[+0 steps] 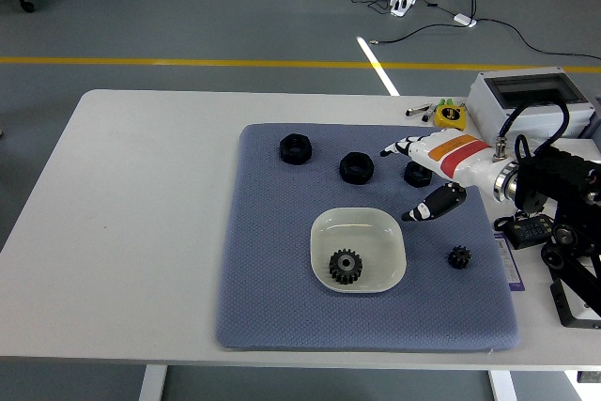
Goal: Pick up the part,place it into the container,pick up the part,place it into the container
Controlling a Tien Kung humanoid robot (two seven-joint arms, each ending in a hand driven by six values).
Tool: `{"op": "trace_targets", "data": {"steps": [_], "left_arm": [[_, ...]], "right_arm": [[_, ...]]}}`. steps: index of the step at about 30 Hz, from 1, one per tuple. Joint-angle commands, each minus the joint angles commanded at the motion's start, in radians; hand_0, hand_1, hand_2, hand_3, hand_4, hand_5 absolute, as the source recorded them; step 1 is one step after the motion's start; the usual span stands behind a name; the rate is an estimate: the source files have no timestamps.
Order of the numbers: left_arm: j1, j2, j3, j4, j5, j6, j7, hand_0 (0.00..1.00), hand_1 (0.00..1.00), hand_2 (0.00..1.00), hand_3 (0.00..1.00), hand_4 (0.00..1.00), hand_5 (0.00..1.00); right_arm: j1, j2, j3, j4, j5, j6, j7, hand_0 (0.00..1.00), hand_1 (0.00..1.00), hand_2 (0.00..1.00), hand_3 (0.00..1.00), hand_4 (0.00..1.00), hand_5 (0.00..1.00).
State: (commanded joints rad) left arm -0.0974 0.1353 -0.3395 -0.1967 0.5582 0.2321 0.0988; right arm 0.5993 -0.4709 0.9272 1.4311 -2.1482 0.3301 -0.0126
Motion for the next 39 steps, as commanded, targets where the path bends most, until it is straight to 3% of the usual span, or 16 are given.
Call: {"op": "trace_targets", "data": {"steps": [1,2,6,11,23,37,39], "left_arm": [[0.0,0.0,0.0,0.0,0.0,0.0,0.0,0.708,0.626,0.672,0.581,0.678,0.636],[-0.001,0.0,0.001,0.0,-0.001,0.0,0.0,0.708,0.625,0.672,0.581,0.677,0.633],[-0.002,-0.002,0.002,0.001,-0.007,0.002,-0.002,0.708,0.625,0.672,0.581,0.677,0.633],[-0.002,-0.004,0.0,0.001,0.0,0.001,-0.001,0.708,0.627,0.672,0.582,0.678,0.635],[0.005,-0.006,-0.01,0.001,0.015,0.0,0.002,0.706,0.631,0.672,0.582,0.678,0.636],[0.008,-0.008,-0.02,0.0,0.034,-0.005,0.008,0.706,0.634,0.672,0.582,0.677,0.636],[0.008,-0.007,-0.019,0.0,0.033,-0.005,0.008,0.706,0.637,0.672,0.582,0.678,0.636]], "right_arm": [[-0.015,-0.015,0.011,0.004,0.002,0.005,0.002,0.418,0.559,0.766,0.806,0.998,0.352],[-0.031,-0.028,0.022,0.01,0.001,0.004,0.004,0.524,0.581,0.718,0.731,0.998,0.351],[-0.1,-0.077,0.064,0.041,-0.006,-0.008,0.01,0.524,0.581,0.718,0.731,0.998,0.351],[-0.16,-0.1,0.094,0.071,-0.017,-0.034,0.02,0.542,0.584,0.704,0.697,0.998,0.353],[-0.278,-0.088,0.089,0.076,-0.048,-0.171,0.068,0.55,0.6,0.702,0.711,0.998,0.344],[-0.298,-0.062,0.061,-0.02,-0.024,-0.221,0.083,0.549,0.598,0.7,0.72,0.998,0.331],[-0.297,-0.058,0.062,-0.035,-0.021,-0.222,0.083,0.502,0.588,0.685,0.675,0.998,0.309]]}}
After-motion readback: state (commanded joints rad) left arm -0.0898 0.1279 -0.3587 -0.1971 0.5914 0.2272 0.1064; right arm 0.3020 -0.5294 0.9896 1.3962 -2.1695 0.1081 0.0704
